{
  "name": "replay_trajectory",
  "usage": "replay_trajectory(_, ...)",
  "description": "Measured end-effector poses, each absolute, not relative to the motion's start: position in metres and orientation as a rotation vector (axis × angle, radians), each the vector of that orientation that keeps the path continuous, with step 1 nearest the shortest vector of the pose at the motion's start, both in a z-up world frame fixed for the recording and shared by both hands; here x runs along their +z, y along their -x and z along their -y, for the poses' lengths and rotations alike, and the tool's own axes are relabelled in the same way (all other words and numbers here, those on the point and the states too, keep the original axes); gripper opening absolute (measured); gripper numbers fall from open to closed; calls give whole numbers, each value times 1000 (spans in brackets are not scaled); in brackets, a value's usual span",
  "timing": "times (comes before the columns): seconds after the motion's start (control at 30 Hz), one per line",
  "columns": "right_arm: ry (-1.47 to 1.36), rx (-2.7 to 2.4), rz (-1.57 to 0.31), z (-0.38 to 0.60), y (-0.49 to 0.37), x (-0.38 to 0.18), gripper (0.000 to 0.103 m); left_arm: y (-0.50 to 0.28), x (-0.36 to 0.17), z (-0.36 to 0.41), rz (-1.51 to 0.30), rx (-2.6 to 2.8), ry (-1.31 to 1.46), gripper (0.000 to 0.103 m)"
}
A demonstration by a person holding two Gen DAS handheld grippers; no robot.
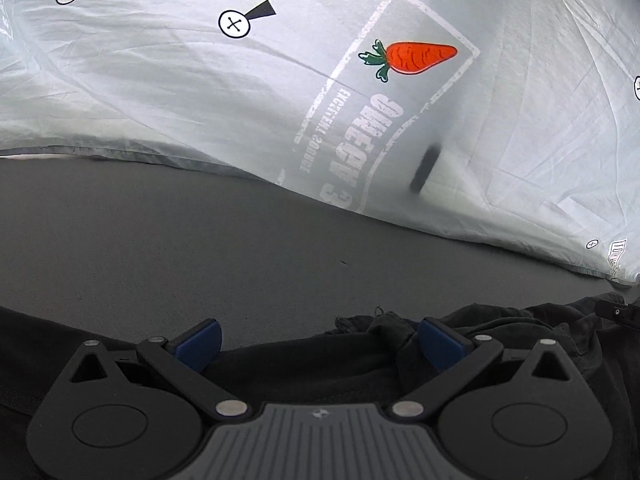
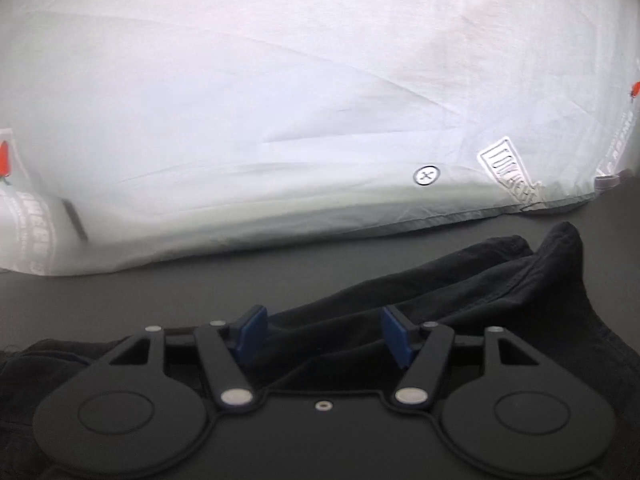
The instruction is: Fold clothes
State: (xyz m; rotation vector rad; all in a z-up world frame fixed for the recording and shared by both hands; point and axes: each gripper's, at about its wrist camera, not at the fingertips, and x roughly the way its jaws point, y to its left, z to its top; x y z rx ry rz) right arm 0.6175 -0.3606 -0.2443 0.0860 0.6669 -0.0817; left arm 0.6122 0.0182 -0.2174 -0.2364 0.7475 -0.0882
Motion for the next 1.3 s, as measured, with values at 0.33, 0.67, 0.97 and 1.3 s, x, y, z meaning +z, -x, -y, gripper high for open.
replay_trajectory(0.33, -138, 84, -776, 292, -619, -250, 75, -613, -217, -19, -750, -87, 245, 103)
replay_trajectory(0.67, -51, 50, -719, 246, -597, -254, 28, -613, -217, -18, -753, -90, 268, 103)
replay_trajectory(0.97, -30, 5, -559, 236, -597, -211, 17, -620, -199, -25, -781, -44, 250, 103)
replay_trajectory(1.3, -104, 19, -600, 262, -619, -221, 34, -610, -200, -30, -768, 25, 217, 103)
